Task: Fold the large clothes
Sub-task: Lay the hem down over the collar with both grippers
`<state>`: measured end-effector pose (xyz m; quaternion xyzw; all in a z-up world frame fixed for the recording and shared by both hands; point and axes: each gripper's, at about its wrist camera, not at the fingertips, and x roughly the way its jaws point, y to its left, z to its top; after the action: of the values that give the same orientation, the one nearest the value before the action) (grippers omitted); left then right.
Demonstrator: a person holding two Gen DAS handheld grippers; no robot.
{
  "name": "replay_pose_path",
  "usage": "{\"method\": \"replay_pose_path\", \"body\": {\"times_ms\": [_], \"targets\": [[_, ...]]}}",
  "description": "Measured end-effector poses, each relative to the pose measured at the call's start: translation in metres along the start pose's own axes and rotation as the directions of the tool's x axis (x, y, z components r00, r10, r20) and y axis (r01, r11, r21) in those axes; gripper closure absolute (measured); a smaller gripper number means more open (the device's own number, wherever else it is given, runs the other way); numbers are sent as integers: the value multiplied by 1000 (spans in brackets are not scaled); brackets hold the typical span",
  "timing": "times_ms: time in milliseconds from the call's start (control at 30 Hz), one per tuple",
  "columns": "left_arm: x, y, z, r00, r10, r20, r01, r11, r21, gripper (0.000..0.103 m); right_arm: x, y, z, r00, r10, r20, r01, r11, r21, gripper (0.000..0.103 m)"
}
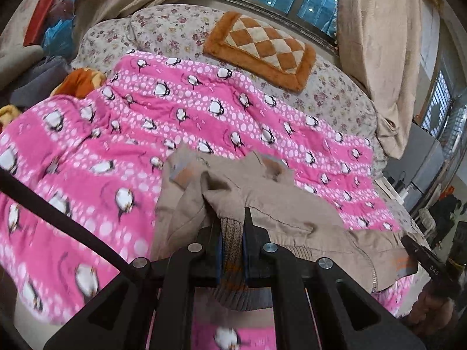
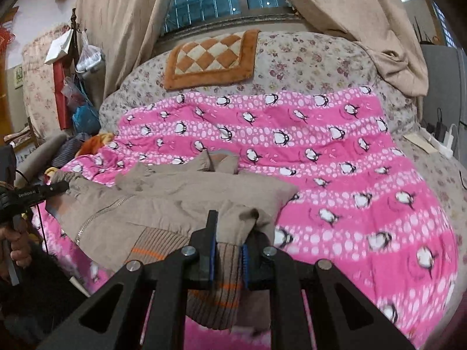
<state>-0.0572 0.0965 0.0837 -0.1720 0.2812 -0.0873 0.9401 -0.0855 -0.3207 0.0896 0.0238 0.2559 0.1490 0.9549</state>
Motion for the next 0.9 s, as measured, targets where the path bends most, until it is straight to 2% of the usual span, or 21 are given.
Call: {"method": "replay_pose_path", "body": {"times_ms": [167, 333, 533, 733, 900], "targets": [[31, -6, 29, 999, 36, 40, -37, 999, 27, 103, 44, -11, 31, 1000, -22, 16, 21, 999, 46, 90], [66, -4, 55, 996, 59, 60, -58, 998, -23, 103, 89, -24, 58, 998, -59, 1, 59, 993, 107, 90], [111, -4, 80, 992, 102, 78, -99, 994, -41, 103, 135, -33, 85, 997, -77, -16, 79, 989, 122, 90], [151, 4, 102, 988, 117, 101, -112, 992, -55, 103, 165, -40, 97, 997, -76, 7, 74, 989, 132, 90], [179, -1, 115, 984, 111, 140, -113, 994, 0, 103, 184, -48, 104, 994, -98, 37, 91, 981, 173, 90]]}}
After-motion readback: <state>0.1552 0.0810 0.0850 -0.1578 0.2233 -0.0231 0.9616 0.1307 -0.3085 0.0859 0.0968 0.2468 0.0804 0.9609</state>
